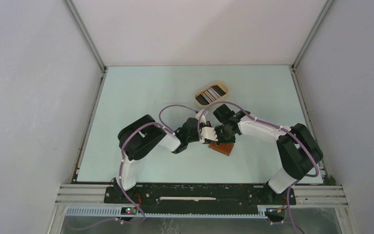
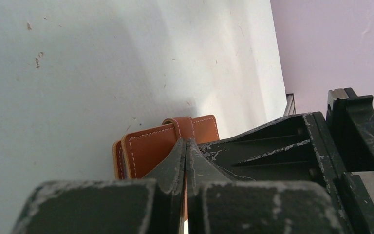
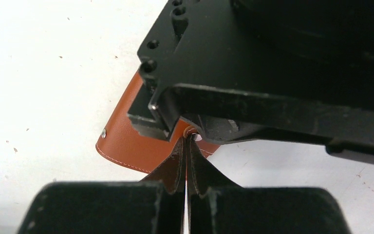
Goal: Put the credit cards into the card holder
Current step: Close the card holder at the center of the board.
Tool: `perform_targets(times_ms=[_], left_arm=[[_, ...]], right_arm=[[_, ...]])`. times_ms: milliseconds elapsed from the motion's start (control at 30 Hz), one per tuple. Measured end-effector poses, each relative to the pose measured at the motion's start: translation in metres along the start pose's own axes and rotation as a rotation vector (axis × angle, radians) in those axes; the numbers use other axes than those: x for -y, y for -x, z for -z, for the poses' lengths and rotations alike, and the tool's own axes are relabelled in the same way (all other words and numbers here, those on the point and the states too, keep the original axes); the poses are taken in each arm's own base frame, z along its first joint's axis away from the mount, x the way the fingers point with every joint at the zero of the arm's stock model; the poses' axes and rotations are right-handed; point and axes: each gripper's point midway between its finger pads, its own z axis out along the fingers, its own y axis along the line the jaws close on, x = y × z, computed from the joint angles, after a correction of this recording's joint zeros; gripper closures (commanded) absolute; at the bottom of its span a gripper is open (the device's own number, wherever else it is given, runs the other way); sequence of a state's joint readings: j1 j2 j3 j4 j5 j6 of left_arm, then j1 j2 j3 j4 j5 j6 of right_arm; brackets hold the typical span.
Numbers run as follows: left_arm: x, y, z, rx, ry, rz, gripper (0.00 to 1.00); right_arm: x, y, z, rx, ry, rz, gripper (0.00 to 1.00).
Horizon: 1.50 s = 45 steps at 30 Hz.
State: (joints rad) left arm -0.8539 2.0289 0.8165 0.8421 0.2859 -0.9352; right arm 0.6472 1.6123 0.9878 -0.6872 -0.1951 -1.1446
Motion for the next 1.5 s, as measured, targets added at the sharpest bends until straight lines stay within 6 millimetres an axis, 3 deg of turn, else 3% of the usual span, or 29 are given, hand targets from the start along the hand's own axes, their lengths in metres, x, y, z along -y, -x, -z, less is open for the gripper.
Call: perform_targets(times_ms=[167, 567, 933, 1367, 1500], left_arm=[[0.0, 0.0, 0.0, 0.001, 0.003, 0.008, 1.0], [0.0, 0.0, 0.0, 0.008, 0.017, 0.008, 1.0], [-0.001, 0.001, 0.0, 0.015, 0.024, 0.011, 1.0], [-0.003, 0.002, -0.001, 0.021, 0.033, 0.028, 1.0], [-0.003, 0.002, -0.001, 0.021, 0.033, 0.028, 1.0]], right_arm=[[0.0, 0.0, 0.0, -0.008, 0.005, 0.006, 1.0], [-0.001, 0.0, 0.001, 0.001, 0.01, 0.002, 0.87], [-0.004, -0.002, 0.004, 0.041, 0.029, -0.02, 0.68], [-0.007, -0.002, 0.019, 0.105, 0.034, -0.041, 0.6], [-0.005, -0.002, 0.027, 0.148, 0.024, -0.064, 0.65]])
